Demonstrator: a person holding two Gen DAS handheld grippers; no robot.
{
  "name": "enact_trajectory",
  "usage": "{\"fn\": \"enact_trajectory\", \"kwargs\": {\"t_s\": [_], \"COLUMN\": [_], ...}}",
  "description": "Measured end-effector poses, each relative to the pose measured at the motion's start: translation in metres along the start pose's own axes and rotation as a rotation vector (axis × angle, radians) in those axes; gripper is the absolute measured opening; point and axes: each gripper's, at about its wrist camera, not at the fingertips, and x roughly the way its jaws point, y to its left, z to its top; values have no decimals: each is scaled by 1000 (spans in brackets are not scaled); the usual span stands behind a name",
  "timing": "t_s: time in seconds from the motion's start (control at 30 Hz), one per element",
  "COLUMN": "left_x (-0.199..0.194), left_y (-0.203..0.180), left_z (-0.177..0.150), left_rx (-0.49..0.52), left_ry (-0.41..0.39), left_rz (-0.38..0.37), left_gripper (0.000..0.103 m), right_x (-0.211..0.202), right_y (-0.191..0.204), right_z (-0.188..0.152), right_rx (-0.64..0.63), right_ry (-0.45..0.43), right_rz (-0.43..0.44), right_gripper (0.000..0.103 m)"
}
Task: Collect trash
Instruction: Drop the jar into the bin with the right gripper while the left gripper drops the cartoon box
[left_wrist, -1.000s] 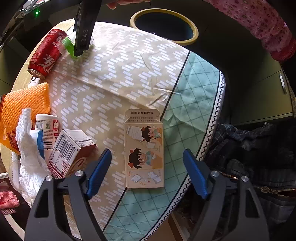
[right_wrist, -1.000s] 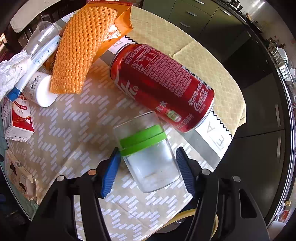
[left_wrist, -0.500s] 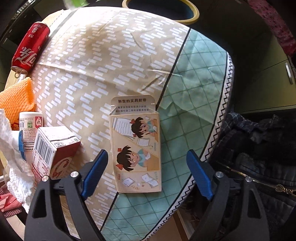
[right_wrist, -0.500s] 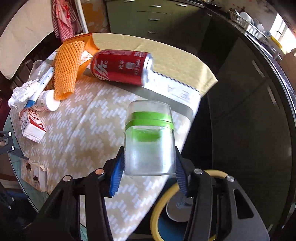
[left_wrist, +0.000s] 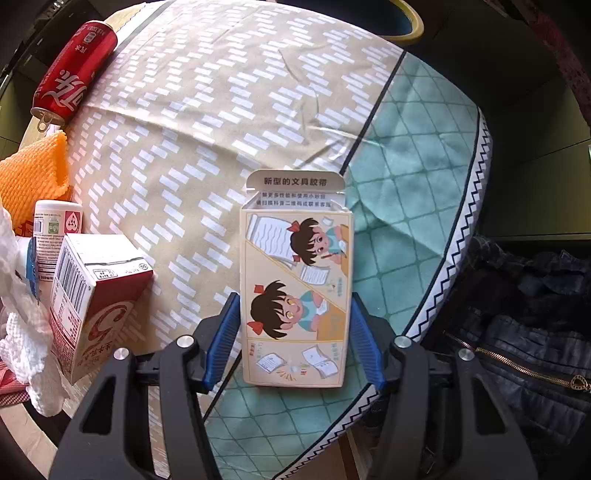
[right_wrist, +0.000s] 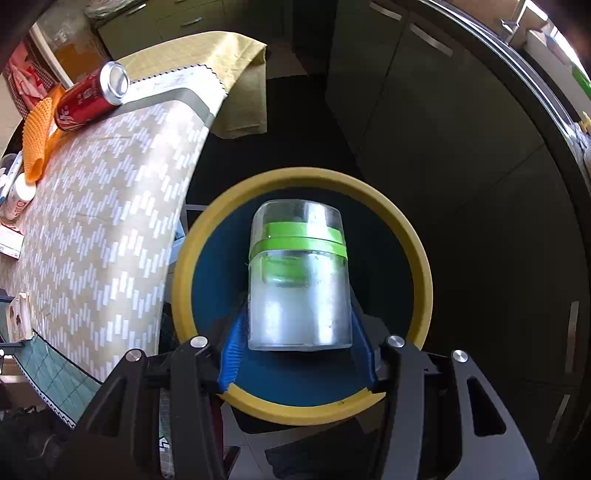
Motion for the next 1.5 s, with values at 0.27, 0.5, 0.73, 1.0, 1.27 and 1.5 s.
{"fn": "enact_trajectory", "kwargs": {"t_s": [0.27, 0.5, 0.73, 1.0, 1.27, 1.5], "left_x": [-22, -60, -83, -32, -17, -88], "left_y": [-10, -29, -65, -77, -77, -21], "left_z": [11, 61, 178, 307, 352, 260], "left_rx": [-17, 33, 135, 84, 28, -61], "left_ry": [-47, -112, -195, -162, -140, -185], "left_rz": [-13, -36, -51, -43, -49, -44], "left_gripper": [56, 56, 56, 56, 78, 78], "right_x": [11, -34, -62, -84, -102, -111], "right_y": [-23, -46, -70, -95, -99, -37], "right_z": [-13, -30, -71, -113, -123, -71], "right_rx": [45, 136, 210, 261, 266, 86], "right_ry": [15, -95, -141, -143, -161, -211], "right_rz": [12, 69, 69, 46, 40, 90], "right_gripper": [55, 55, 55, 55, 55, 55]}}
